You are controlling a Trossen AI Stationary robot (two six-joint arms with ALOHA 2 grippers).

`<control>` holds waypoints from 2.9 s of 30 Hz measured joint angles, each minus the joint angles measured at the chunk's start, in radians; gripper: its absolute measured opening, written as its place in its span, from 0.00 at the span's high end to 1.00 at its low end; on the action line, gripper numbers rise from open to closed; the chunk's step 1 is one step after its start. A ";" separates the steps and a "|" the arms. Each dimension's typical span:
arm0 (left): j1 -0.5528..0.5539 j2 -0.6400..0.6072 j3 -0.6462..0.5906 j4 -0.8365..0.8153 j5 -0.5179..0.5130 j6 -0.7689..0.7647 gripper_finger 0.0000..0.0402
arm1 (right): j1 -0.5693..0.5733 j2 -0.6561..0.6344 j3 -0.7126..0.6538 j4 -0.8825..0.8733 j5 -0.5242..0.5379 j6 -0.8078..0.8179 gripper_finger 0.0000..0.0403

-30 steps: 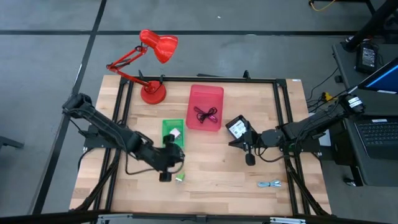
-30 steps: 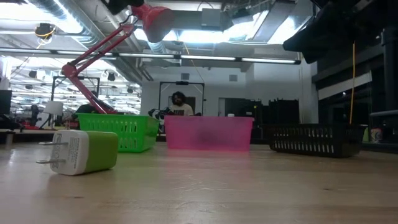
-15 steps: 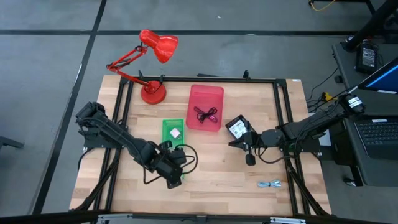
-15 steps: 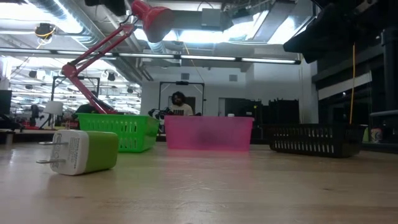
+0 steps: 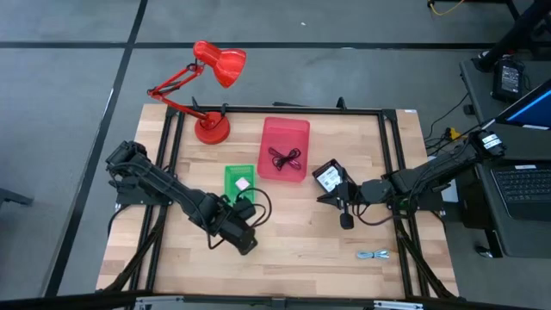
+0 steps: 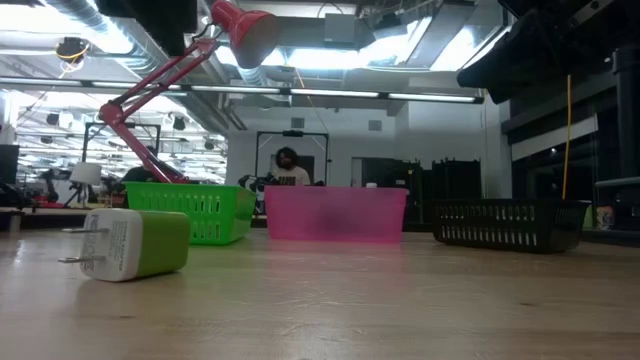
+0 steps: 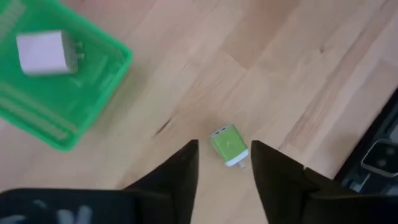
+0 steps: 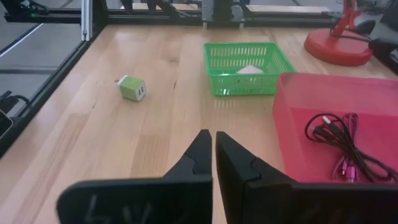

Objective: Pick and place items into bin
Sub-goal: Put the green charger adapter into the green bin

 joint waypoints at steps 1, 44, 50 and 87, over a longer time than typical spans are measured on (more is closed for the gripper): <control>-0.004 0.001 0.000 0.000 0.001 -0.026 0.63 | 0.000 0.000 0.000 -0.005 0.000 0.013 0.99; -0.067 0.316 0.000 0.174 0.017 -0.370 0.48 | 0.000 0.138 0.000 0.035 -0.011 0.040 0.99; -0.068 0.316 0.000 0.174 0.017 -0.370 0.48 | 0.000 0.138 0.000 0.035 -0.011 0.041 0.99; -0.054 0.374 -0.001 0.167 0.050 -0.312 0.48 | 0.000 0.138 0.000 0.034 -0.011 0.042 0.99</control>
